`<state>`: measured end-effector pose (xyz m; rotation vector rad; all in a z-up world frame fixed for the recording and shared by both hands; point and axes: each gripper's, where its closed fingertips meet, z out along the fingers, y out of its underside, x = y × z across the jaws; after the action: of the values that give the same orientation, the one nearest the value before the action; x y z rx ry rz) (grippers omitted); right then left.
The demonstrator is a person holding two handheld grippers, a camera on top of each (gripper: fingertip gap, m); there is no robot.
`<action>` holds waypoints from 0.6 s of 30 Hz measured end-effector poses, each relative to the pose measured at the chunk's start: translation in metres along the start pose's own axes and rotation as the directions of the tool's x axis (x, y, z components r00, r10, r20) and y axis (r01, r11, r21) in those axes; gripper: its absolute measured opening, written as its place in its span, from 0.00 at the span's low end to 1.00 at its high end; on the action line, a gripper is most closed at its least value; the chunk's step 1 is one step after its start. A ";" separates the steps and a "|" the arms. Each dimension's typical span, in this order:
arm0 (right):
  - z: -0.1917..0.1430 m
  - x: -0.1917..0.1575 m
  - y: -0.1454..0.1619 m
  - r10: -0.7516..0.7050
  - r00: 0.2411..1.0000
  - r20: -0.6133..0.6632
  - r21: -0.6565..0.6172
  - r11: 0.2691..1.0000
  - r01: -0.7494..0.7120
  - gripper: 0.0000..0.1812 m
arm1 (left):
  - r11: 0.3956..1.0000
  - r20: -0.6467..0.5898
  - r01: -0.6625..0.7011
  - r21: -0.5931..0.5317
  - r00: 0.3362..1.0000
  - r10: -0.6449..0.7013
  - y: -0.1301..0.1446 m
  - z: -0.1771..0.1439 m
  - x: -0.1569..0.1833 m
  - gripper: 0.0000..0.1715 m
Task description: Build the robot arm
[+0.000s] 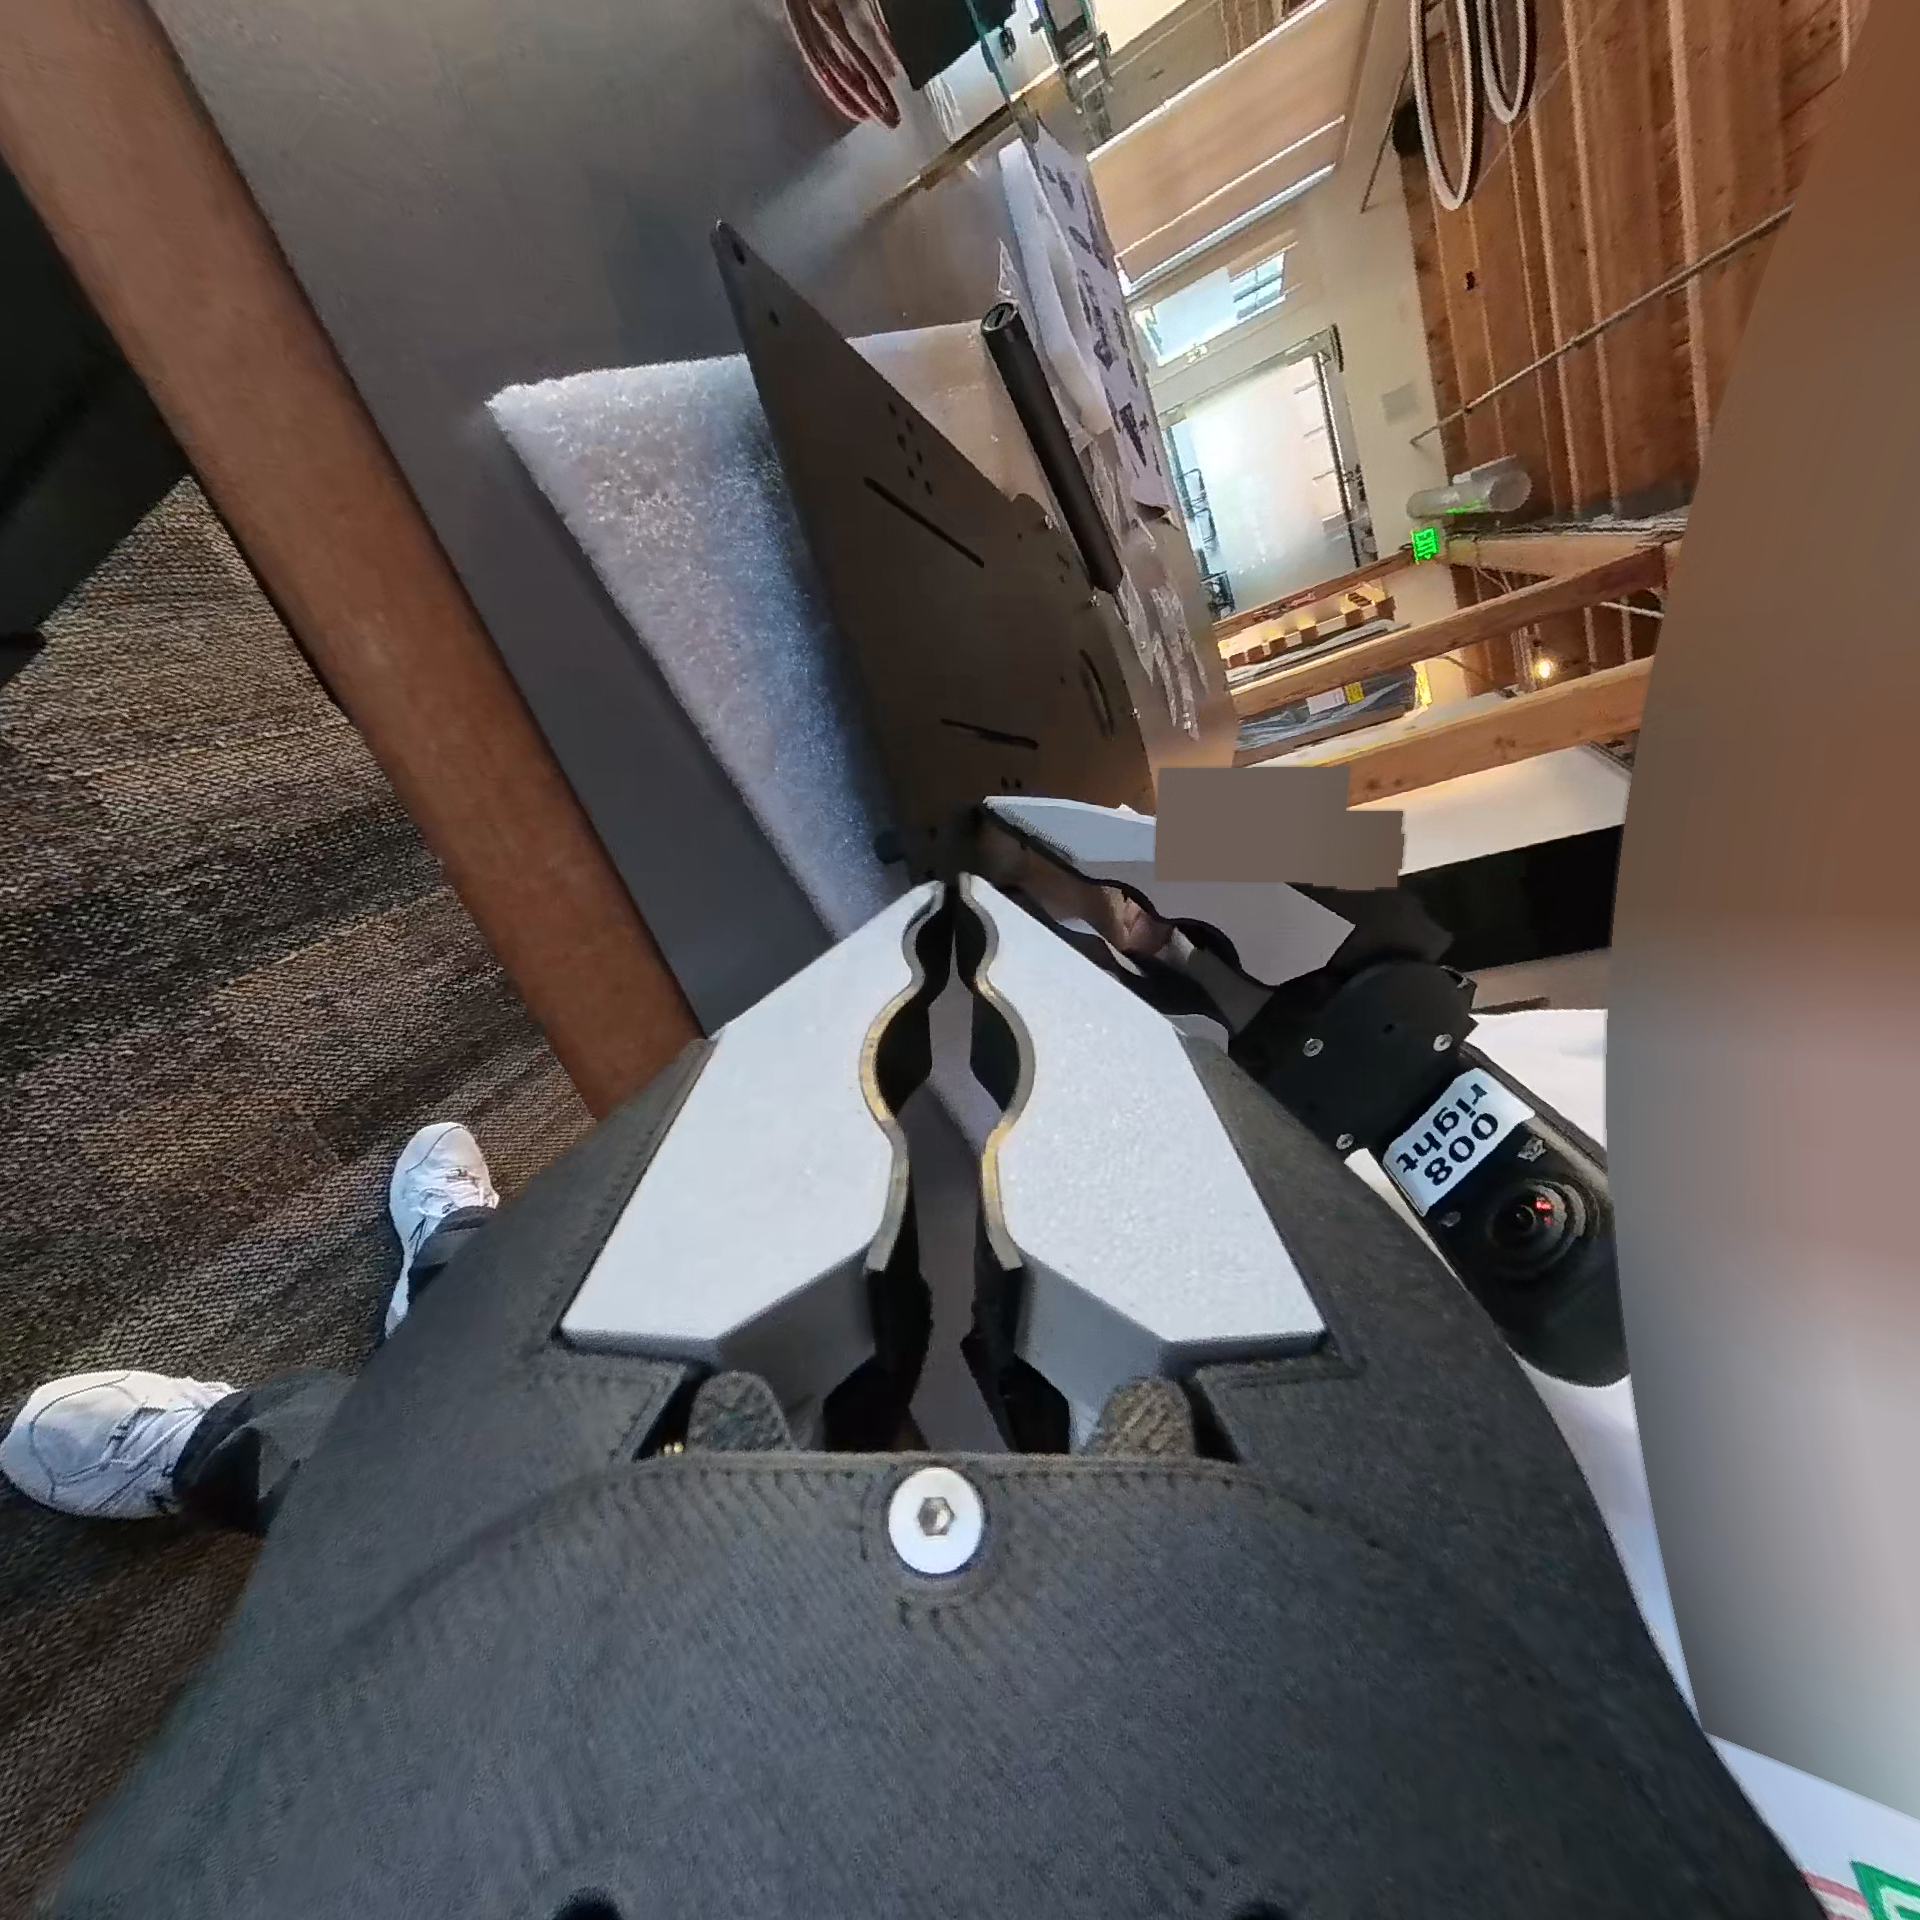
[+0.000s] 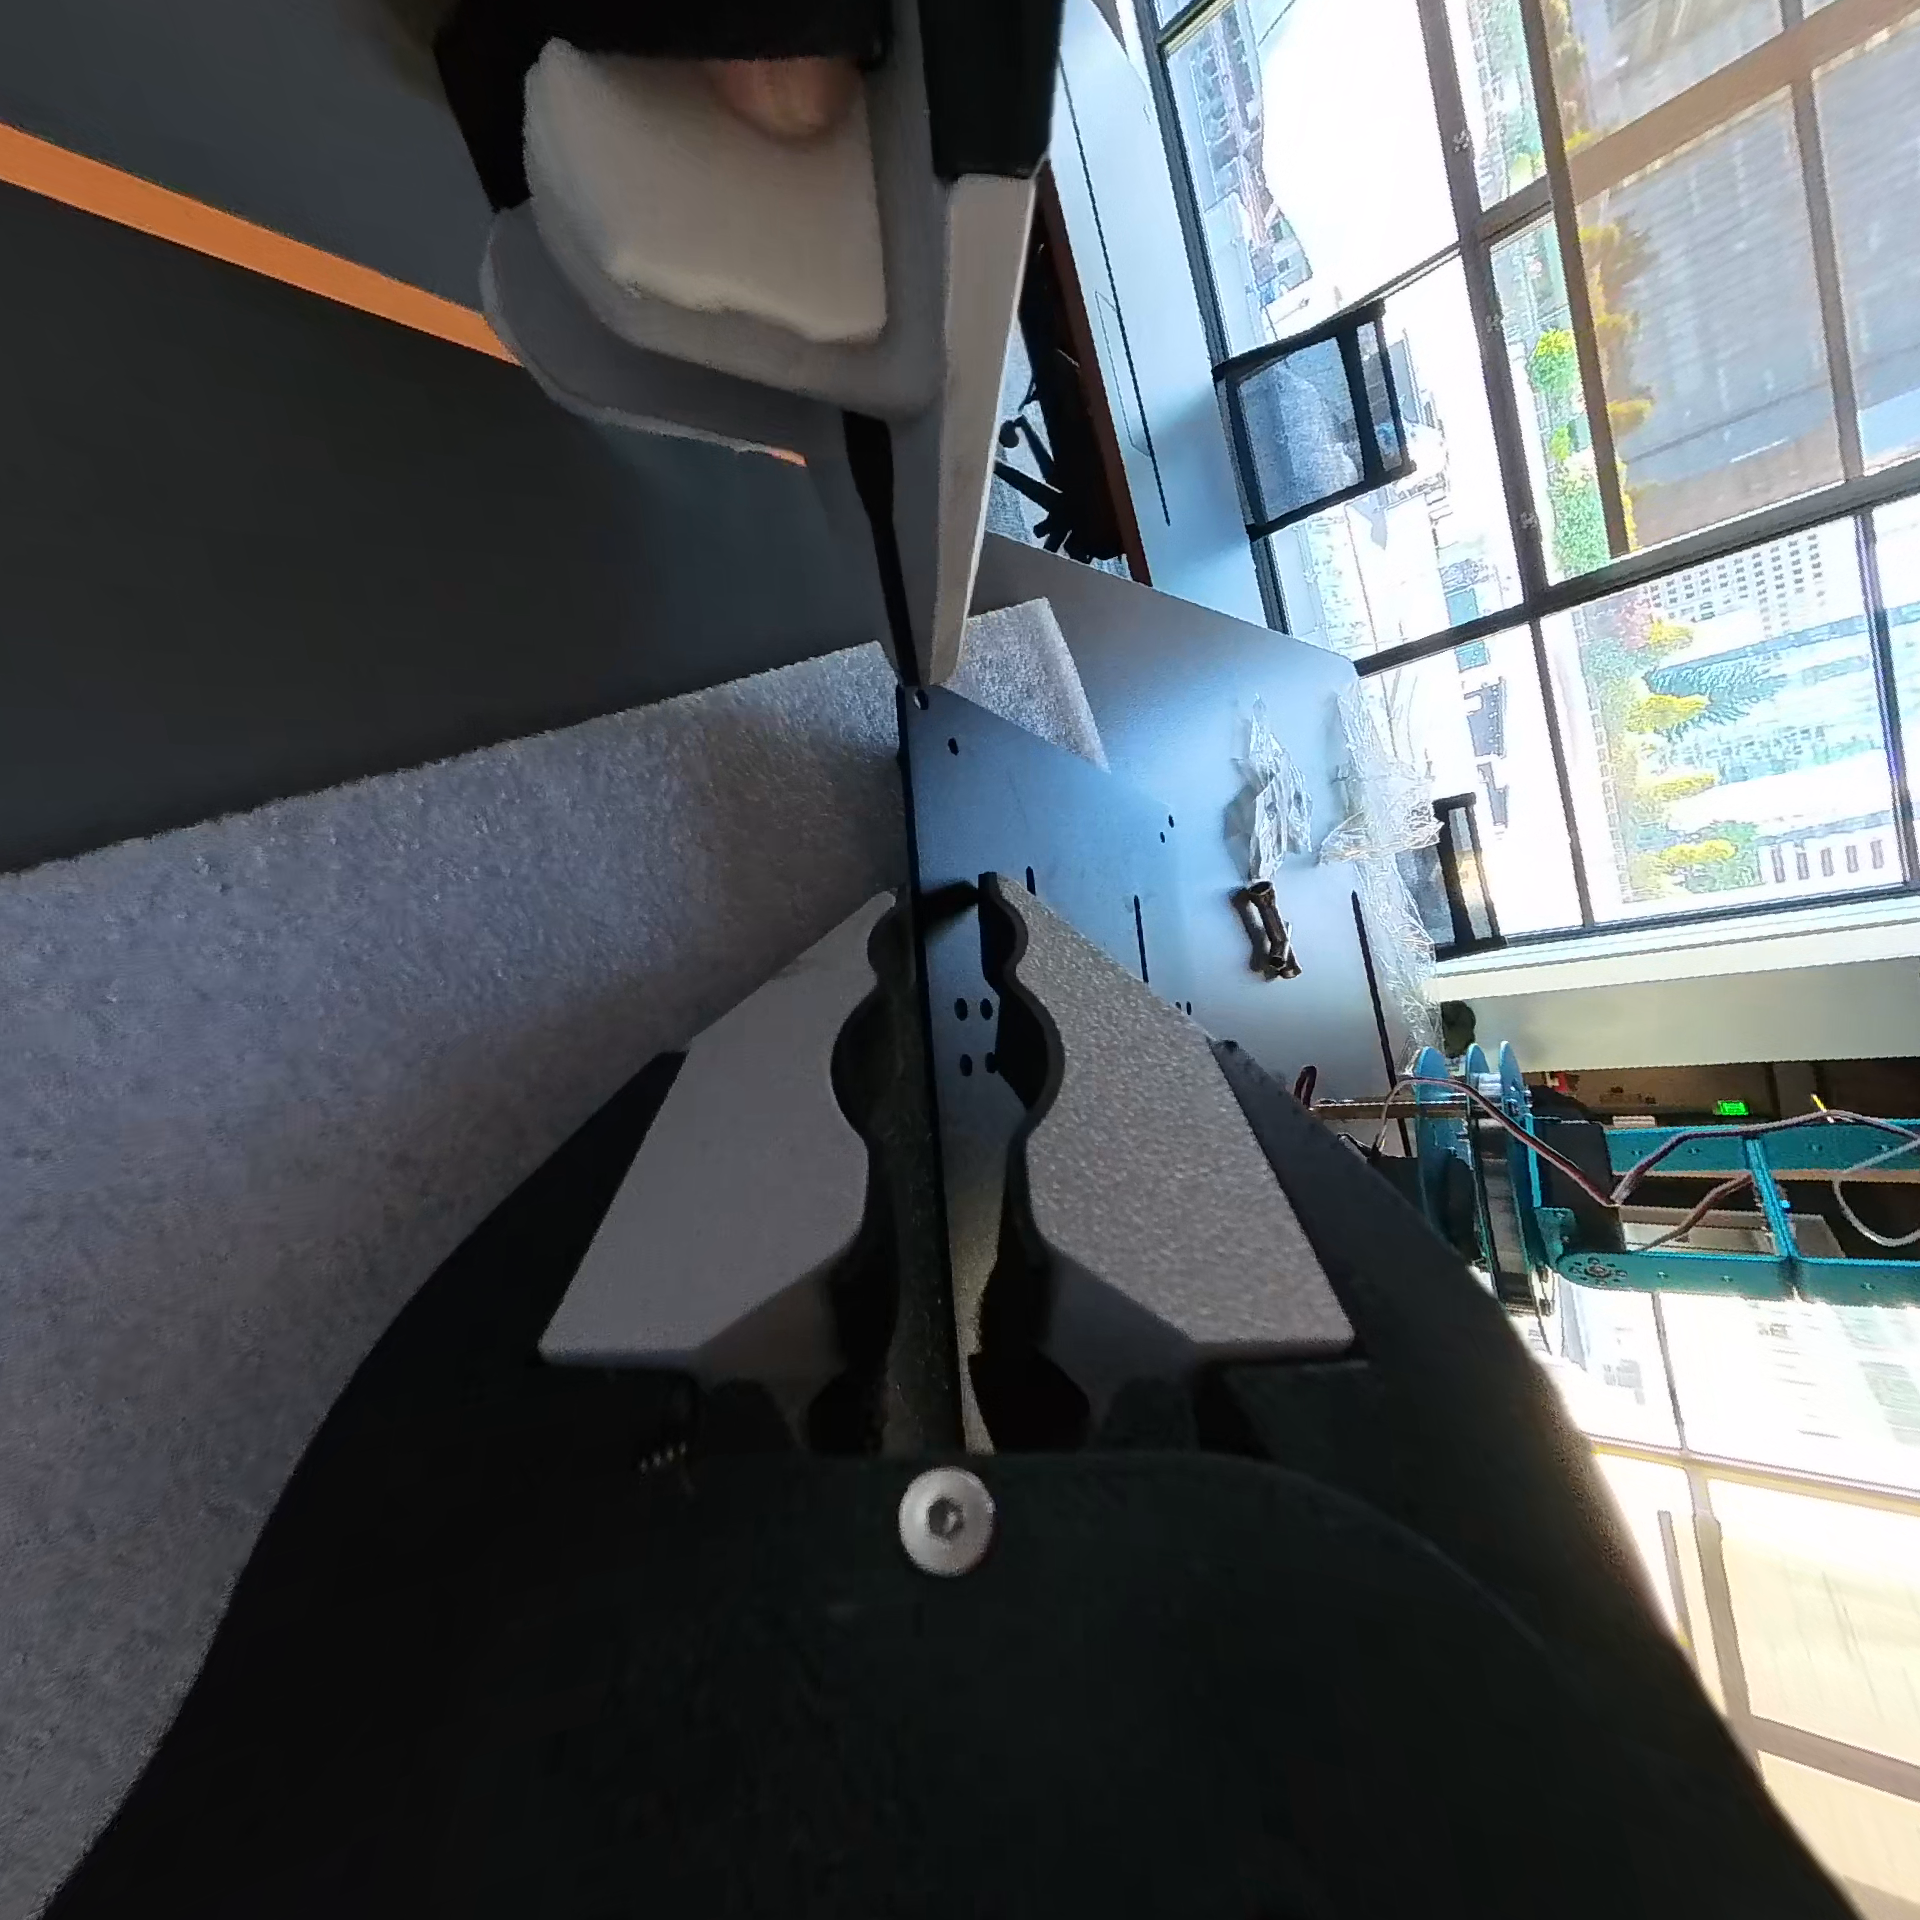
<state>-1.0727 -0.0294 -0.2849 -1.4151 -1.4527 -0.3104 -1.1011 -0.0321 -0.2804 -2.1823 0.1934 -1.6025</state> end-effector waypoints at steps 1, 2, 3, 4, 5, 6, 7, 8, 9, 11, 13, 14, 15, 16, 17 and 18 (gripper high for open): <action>0.000 0.000 0.000 -0.002 1.000 0.001 0.002 1.000 0.002 0.05 | 1.000 0.007 0.000 0.002 1.000 0.000 0.000 -0.001 -0.001 0.00; 0.000 -0.001 0.000 -0.001 1.000 0.004 0.002 1.000 0.001 0.05 | 1.000 0.016 0.000 0.003 1.000 0.000 -0.001 -0.001 -0.002 0.00; 0.000 -0.001 0.000 0.001 1.000 0.006 0.005 1.000 -0.001 0.05 | 1.000 0.030 -0.002 0.001 1.000 0.002 -0.001 -0.002 -0.003 0.00; 0.000 -0.001 0.000 0.002 1.000 0.009 0.006 1.000 -0.002 0.05 | 1.000 0.044 -0.007 -0.003 0.999 0.007 0.000 -0.003 -0.005 0.00; 0.000 -0.001 0.000 0.002 1.000 0.010 0.006 1.000 -0.002 0.05 | 1.000 0.054 -0.012 -0.011 0.998 0.012 0.000 -0.003 -0.006 0.00; 0.000 -0.002 0.000 0.002 1.000 0.011 0.005 1.000 -0.002 0.05 | 1.000 0.057 -0.014 -0.020 0.998 0.015 0.001 -0.002 -0.006 0.00; 0.001 -0.002 -0.001 0.002 1.000 0.012 0.005 1.000 -0.002 0.05 | 1.000 0.055 -0.014 -0.027 0.998 0.015 0.002 -0.002 -0.005 0.00; 0.001 -0.002 -0.001 0.002 1.000 0.012 0.005 1.000 -0.002 0.05 | 1.000 0.051 -0.011 -0.029 0.999 0.013 0.001 -0.002 -0.005 0.00; 0.001 -0.002 -0.001 0.002 1.000 0.012 0.006 1.000 -0.002 0.05 | 1.000 0.042 -0.006 -0.021 0.999 0.007 0.000 -0.002 -0.004 0.00; 0.001 -0.002 -0.001 0.002 1.000 0.013 0.006 1.000 -0.002 0.05 | 1.000 0.017 0.011 0.001 1.000 -0.011 -0.003 -0.001 -0.001 0.00; 0.002 -0.003 -0.001 0.003 1.000 0.015 0.007 1.000 -0.003 0.05 | 1.000 0.004 0.025 -0.013 1.000 -0.025 -0.001 0.002 0.000 0.00; 0.002 -0.003 -0.001 0.005 1.000 0.017 0.007 1.000 -0.005 0.05 | 0.999 -0.003 0.027 -0.018 1.000 -0.027 0.000 0.003 0.001 0.00; 0.002 -0.003 -0.001 0.008 1.000 0.021 0.007 1.000 -0.008 0.05 | 0.999 -0.006 0.025 -0.026 1.000 -0.026 0.001 0.005 0.002 0.00; 0.002 -0.003 -0.001 0.010 1.000 0.025 0.009 1.000 -0.011 0.05 | 0.999 -0.005 0.021 -0.038 1.000 -0.021 0.002 0.006 0.003 0.00; 0.002 -0.004 -0.001 0.013 0.999 0.030 0.010 1.000 -0.013 0.05 | 0.999 0.000 0.015 -0.047 1.000 -0.015 0.003 0.007 0.003 0.00; 0.002 -0.004 -0.001 0.014 0.999 0.035 0.011 1.000 -0.015 0.05 | 0.999 0.008 0.011 -0.053 1.000 -0.010 0.004 0.008 0.003 0.00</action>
<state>-1.0748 -0.0306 -0.2885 -1.4279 -1.4698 -0.2693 -1.0923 -0.0348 -0.2809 -2.2324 0.2253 -1.6122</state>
